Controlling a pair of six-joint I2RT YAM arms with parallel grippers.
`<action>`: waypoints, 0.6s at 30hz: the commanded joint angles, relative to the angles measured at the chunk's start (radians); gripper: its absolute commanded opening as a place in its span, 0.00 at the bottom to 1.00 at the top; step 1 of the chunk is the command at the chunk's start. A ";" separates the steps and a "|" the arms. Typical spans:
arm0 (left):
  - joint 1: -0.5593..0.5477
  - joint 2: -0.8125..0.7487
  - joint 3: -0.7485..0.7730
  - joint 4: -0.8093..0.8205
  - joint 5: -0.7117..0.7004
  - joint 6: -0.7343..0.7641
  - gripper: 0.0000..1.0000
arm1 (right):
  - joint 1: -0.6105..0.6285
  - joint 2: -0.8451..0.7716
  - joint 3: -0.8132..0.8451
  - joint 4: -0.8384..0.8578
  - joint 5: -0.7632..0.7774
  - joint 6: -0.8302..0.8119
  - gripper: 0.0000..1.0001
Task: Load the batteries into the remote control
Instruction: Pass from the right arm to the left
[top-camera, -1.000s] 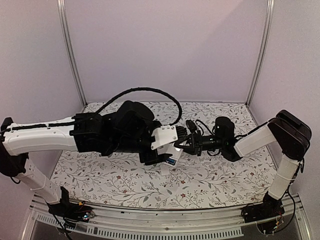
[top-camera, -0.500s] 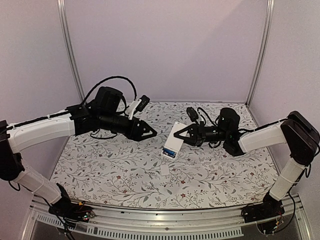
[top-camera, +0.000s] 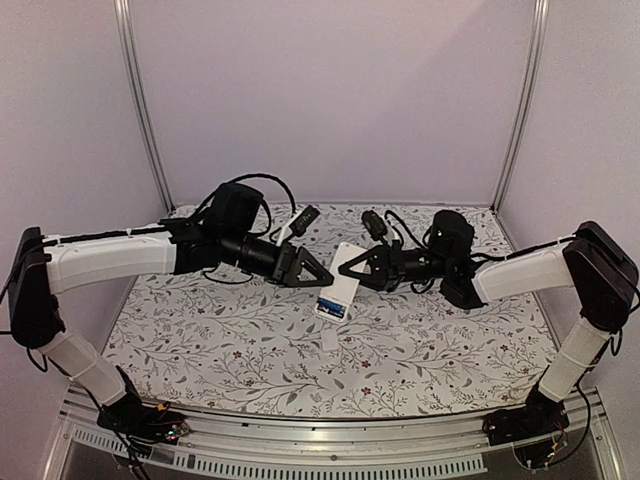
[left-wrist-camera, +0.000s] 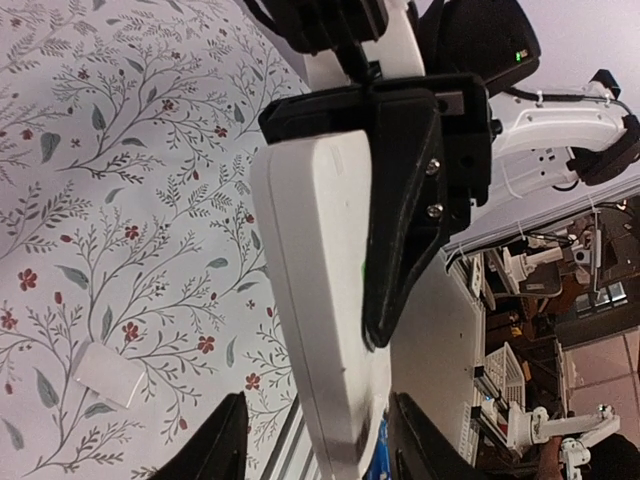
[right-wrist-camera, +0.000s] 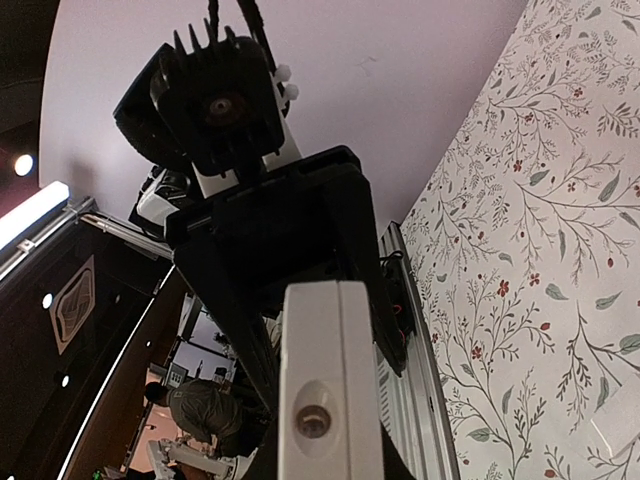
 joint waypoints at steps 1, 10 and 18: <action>-0.012 0.026 -0.005 0.052 0.066 -0.025 0.46 | 0.021 0.015 0.041 0.008 -0.008 -0.007 0.00; -0.019 0.060 -0.021 0.126 0.104 -0.076 0.34 | 0.032 0.037 0.057 0.004 0.003 -0.003 0.00; -0.030 0.083 -0.026 0.137 0.129 -0.095 0.28 | 0.034 0.042 0.069 -0.001 0.005 -0.007 0.00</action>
